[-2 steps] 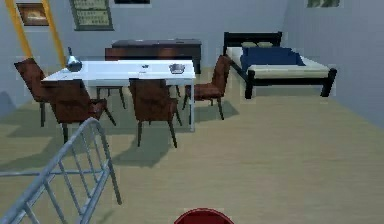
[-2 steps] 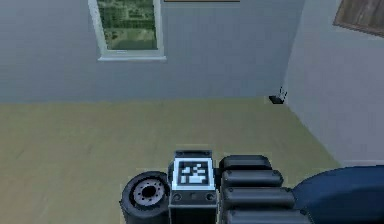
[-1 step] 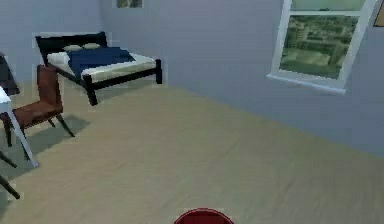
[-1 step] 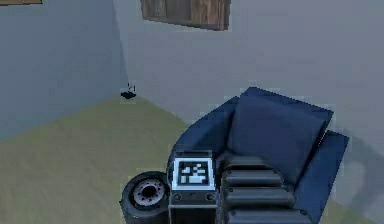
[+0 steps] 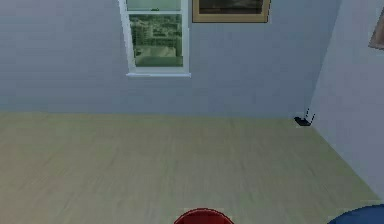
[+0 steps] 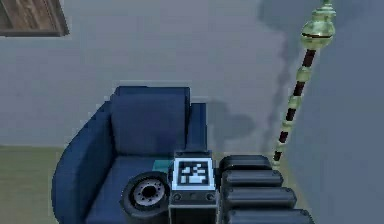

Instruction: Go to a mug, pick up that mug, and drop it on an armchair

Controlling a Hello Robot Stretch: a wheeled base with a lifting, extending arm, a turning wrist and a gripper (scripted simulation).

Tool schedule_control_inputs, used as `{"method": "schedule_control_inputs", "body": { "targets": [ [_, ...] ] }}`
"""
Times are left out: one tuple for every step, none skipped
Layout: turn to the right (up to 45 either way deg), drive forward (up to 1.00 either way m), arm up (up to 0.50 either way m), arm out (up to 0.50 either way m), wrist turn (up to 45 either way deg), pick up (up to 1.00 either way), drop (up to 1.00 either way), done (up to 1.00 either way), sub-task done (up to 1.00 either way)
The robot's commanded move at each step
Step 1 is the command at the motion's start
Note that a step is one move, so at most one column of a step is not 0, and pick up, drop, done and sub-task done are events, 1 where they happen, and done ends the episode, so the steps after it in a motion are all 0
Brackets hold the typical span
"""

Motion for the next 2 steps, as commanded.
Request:
{"method": "schedule_control_inputs", "body": {
  "targets": [
    [0.0,0.95,0.00,0.00,0.0,0.00,0.00,0.00,0.00],
    [45.0,0.00,0.00,0.00,0.0,0.00,0.00,0.00,0.00]
  ]
}}
